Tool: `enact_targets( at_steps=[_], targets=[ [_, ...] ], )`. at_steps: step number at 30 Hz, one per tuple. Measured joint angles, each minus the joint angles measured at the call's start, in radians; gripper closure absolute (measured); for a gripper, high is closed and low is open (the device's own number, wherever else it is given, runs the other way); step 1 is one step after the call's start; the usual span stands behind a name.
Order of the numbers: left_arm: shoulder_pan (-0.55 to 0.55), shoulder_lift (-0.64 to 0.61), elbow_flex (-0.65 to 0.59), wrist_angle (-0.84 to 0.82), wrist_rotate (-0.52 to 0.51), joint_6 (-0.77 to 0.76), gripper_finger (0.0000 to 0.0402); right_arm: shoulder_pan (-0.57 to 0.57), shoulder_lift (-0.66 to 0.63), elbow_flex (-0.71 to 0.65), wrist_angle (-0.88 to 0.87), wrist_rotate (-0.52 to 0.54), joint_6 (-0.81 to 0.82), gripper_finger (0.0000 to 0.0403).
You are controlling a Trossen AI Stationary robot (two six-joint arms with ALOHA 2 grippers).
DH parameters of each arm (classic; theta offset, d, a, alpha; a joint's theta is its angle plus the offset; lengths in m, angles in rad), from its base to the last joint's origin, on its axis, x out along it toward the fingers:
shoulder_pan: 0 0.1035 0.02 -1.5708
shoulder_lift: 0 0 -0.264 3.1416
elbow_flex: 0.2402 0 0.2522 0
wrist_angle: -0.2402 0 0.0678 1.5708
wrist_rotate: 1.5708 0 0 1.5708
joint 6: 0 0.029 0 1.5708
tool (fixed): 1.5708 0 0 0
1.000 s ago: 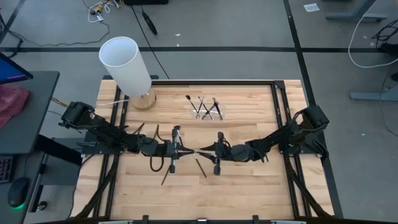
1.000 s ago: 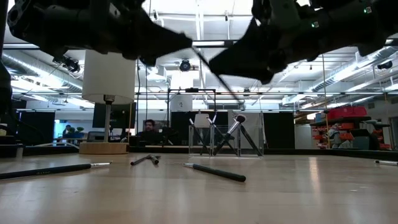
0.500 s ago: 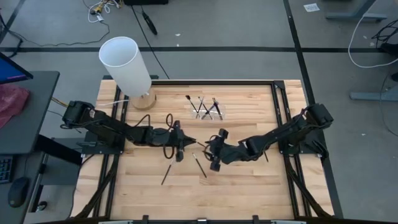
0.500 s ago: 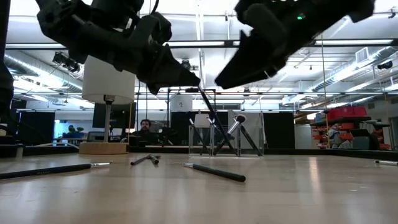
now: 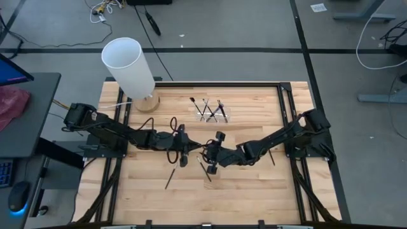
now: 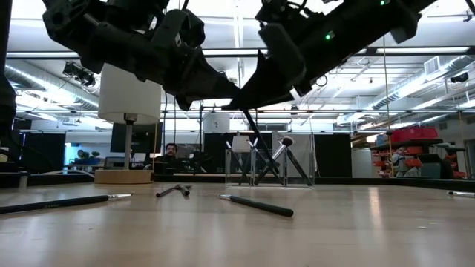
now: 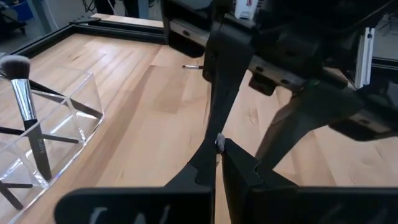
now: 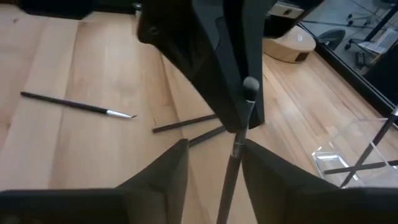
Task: Put items in baskets/containers
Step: Put the black eyeshadow brush into the transparent organizer
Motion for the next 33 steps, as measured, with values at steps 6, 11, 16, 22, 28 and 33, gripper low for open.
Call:
enact_targets(
  at_steps=[6, 11, 16, 22, 28, 33],
  targets=[
    [0.0, 0.0, 0.0, 0.002, 0.003, 0.0, 0.0388, -0.012, 0.015, 0.0, 0.024, -0.009, 0.0, 0.032],
    [-0.001, 0.0, 0.0, 0.002, 0.003, 0.006, 0.0386, -0.013, 0.015, -0.001, 0.036, -0.011, 0.0, 0.0386],
    [-0.02, 0.0, -0.002, 0.023, -0.008, 0.072, 0.0366, -0.013, 0.015, -0.002, 0.042, -0.017, 0.023, 0.0383],
    [-0.034, -0.012, 0.0, 0.033, -0.016, 0.106, 0.0282, -0.013, 0.015, -0.011, 0.062, -0.024, 0.024, 0.0393],
    [-0.035, -0.109, 0.0, -0.122, -0.033, 0.132, 0.0206, -0.013, 0.015, -0.126, 0.244, 0.043, 0.061, 0.0393],
    [-0.039, -0.194, -0.046, -0.247, -0.118, 0.118, 0.0178, -0.03, 0.015, -0.315, 0.652, 0.076, 0.071, 0.0393]
  ],
)
